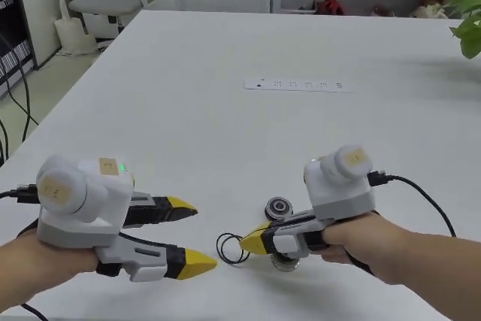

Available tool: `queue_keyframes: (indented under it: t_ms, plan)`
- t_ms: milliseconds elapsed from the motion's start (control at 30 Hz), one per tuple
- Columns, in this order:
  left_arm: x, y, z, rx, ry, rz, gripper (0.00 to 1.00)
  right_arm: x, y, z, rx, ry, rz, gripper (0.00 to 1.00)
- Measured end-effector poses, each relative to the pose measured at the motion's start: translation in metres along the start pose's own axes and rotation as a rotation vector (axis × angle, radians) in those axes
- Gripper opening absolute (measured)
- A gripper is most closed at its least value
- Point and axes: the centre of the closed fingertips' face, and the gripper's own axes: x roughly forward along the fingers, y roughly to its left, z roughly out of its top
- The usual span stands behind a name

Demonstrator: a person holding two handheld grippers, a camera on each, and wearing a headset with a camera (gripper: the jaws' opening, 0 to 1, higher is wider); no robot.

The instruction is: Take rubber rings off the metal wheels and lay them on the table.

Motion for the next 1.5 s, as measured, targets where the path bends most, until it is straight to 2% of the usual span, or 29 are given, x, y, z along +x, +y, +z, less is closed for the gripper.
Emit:
queue_keyframes:
  t_ms: [700, 1233, 1500]
  plan:
    - [0.002, -0.003, -0.005, -0.012, 0.01, -0.008, 0.52, 0.002, -0.009, -0.009, 0.005, 0.018, -0.057, 0.01]
    - [0.005, -0.001, -0.005, -0.015, 0.019, -0.016, 0.52, -0.003, -0.008, -0.006, -0.027, 0.015, -0.062, 0.07]
    - [0.01, 0.001, -0.001, -0.013, 0.016, -0.021, 0.52, -0.013, -0.004, 0.004, -0.05, -0.014, -0.055, 0.1]
